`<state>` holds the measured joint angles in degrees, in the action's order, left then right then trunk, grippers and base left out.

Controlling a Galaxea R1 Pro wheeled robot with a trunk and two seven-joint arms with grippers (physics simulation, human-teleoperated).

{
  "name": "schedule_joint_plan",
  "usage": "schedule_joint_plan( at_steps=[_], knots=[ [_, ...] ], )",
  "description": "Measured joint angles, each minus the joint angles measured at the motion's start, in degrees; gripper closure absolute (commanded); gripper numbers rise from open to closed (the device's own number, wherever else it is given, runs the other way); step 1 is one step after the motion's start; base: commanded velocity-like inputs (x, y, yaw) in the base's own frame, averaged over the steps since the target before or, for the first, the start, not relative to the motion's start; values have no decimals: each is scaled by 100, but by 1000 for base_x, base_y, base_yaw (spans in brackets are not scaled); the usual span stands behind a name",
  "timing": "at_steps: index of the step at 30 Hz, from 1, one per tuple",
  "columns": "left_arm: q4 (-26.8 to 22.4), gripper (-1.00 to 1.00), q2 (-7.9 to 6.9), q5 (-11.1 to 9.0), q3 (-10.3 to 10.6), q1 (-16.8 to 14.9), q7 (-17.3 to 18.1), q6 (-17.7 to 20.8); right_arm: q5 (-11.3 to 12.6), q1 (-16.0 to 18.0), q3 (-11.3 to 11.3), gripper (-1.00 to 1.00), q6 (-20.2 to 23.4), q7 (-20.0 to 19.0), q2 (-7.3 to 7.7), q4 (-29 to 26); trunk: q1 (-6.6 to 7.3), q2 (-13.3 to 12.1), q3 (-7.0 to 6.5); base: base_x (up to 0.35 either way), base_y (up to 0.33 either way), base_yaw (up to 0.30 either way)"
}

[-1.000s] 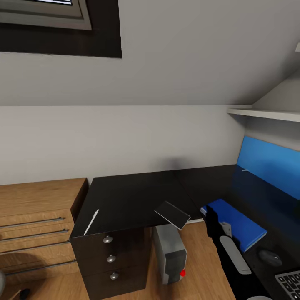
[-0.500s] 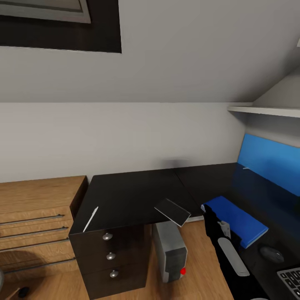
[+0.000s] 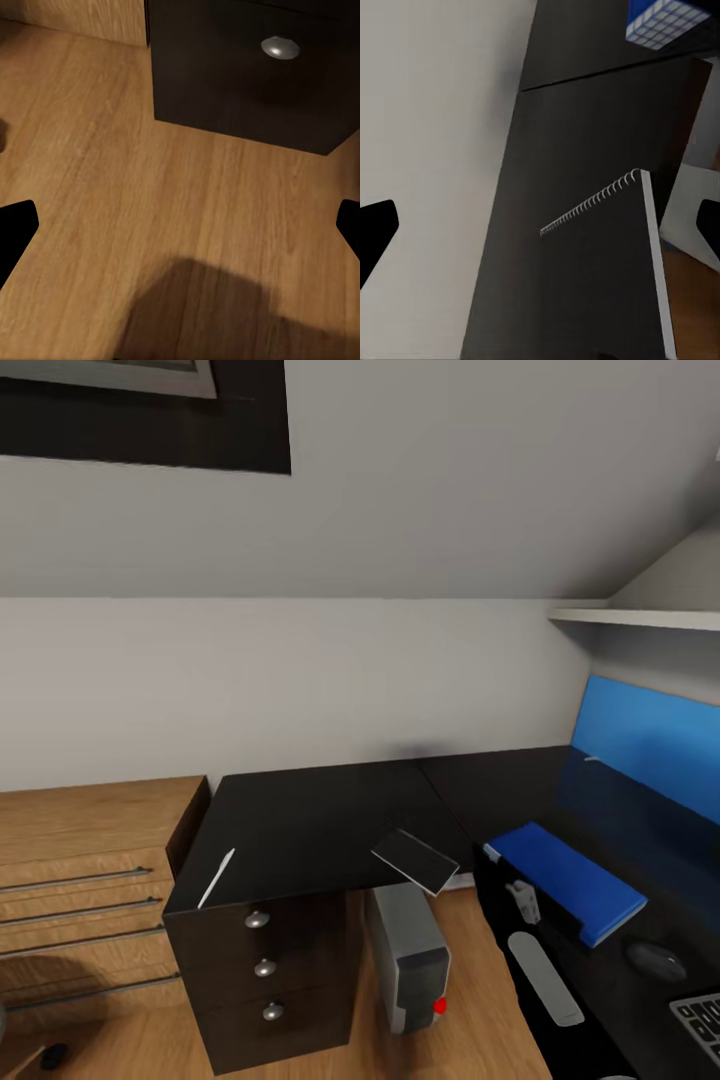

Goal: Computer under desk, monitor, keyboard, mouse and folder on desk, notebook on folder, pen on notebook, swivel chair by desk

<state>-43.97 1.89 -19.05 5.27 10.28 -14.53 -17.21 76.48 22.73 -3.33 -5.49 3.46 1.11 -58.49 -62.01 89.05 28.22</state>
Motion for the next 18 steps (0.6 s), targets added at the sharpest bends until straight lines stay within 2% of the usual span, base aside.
schedule_joint_plan(
  at_steps=[18],
  knots=[
    [0, -100, 0, 0, -7, 0, 0, -3, -7, 0, -37, -100, 6, 12, 1, 103, -395, 722, 323, 0, 0, 0]
  ],
)
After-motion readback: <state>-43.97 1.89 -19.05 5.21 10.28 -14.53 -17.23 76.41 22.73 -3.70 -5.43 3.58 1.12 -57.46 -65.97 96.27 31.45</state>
